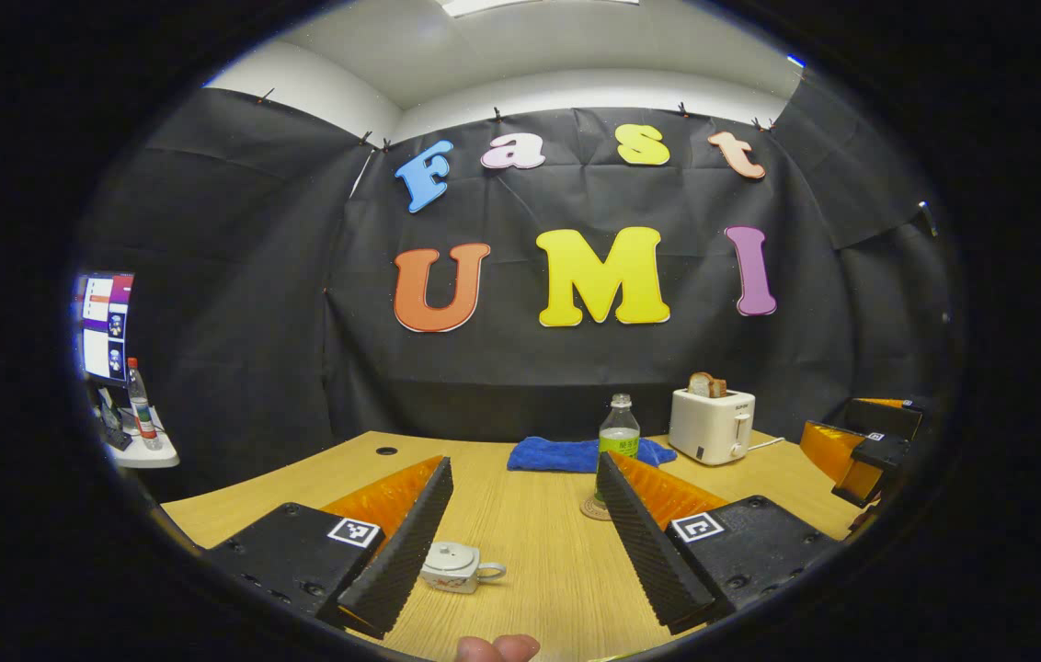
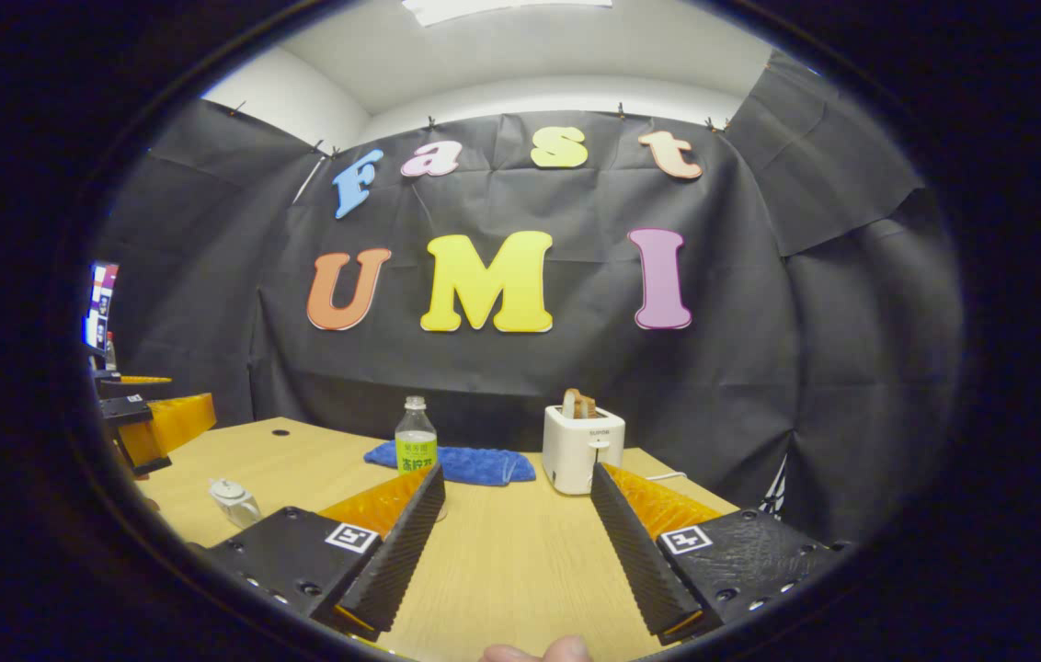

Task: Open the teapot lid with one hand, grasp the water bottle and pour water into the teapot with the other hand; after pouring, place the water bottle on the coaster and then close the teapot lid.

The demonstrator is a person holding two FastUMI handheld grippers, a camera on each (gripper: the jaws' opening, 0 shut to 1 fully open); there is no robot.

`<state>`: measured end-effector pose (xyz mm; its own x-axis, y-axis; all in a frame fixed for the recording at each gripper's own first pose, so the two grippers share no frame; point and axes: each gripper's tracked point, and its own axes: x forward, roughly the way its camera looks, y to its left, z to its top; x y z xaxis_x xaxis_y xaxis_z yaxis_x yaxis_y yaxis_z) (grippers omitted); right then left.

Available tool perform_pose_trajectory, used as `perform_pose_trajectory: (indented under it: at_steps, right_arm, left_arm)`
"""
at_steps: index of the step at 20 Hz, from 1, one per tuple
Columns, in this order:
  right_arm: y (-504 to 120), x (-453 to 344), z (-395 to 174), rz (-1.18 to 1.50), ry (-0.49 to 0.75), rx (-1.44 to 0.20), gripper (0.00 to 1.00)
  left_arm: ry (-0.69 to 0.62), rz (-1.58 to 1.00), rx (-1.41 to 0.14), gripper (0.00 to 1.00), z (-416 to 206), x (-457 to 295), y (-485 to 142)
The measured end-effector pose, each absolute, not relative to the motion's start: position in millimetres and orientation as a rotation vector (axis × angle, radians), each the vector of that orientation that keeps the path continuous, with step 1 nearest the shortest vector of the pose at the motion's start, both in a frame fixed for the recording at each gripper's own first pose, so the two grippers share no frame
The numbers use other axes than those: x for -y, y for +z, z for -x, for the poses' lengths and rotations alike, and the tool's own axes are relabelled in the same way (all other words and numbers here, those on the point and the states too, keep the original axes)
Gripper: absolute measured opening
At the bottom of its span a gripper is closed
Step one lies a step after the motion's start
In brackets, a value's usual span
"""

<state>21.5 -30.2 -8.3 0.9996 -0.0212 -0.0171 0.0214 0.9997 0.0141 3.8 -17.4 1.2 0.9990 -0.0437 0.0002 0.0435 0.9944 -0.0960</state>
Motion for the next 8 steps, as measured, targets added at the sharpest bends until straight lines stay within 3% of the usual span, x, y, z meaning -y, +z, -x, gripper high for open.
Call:
perform_pose_trajectory:
  at_steps: [8]
  right_arm:
    - [-2.5,-2.8,-7.4,0.002,-0.005,-0.012,0.95]
  left_arm:
    - [-0.033,0.079,-0.011,0.99,1.4,12.5,0.8]
